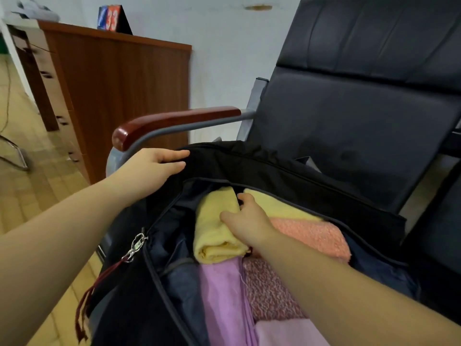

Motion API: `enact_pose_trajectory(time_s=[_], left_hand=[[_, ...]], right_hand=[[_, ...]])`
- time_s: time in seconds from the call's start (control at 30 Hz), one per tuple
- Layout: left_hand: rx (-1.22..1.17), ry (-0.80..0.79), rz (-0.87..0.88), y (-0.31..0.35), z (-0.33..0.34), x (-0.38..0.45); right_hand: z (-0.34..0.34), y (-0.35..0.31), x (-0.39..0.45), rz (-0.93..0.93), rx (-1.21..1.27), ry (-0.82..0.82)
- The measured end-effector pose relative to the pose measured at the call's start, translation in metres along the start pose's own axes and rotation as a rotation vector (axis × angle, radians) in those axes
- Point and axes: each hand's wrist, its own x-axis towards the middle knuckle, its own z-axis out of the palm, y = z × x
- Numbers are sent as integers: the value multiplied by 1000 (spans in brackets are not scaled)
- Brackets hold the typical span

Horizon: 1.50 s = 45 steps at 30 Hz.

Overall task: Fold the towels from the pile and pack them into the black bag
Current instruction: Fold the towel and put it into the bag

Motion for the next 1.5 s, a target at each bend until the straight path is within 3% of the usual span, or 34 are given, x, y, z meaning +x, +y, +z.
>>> enact_pose_trajectory(time_s=[0.07,0.13,0.23,0.5,0.57,0.67,0.73,0.77,0.83,0.9,0.93,1.0,1.07,1.2,1.27,1.33,1.4,1.5], left_hand=[[0,14,-1,0,3,-1],[24,7,3,1,4,-2],[45,-6,20,3,0,-4],[34,-41,26,0,-2,-4],[38,-41,36,-3,-2,-4],[66,-75,63,-6,-1,-4],[339,-64,107,-9,1,-3],[567,-21,143,-9,2,-3],[942,117,381,-6,12,-10],[969,178,678,-1,29,-14],[929,132,798,0,42,-17],[929,-150,665,-2,69,-20],[965,-353,286,-10,92,-20],[682,-348,-76,-26,115,-8],[374,-177,-236,-23,120,0],[79,-111,-381,-24,121,6],[-165,-126,-432,-32,120,15],[-449,-274,-484,-39,113,16]], right_hand=[[4,-1,-3,50,-52,-74],[6,0,0,89,50,-118],[1,1,9,55,362,70],[6,8,-1,-34,397,290],[7,10,-5,-99,292,250],[9,9,-12,-216,-78,-15],[6,7,-14,-320,-294,20],[4,6,-17,-386,-385,89],[1,5,-25,-486,-524,172],[-1,8,-34,-496,-594,170],[-1,12,-38,-503,-609,160],[-1,22,-43,-499,-682,108],[-1,32,-48,-439,-744,0],[-2,43,-52,-396,-724,-120],[-1,48,-52,-405,-704,-126],[0,51,-54,-427,-680,-100],[3,54,-56,-452,-667,-66],[4,58,-55,-474,-618,-11]])
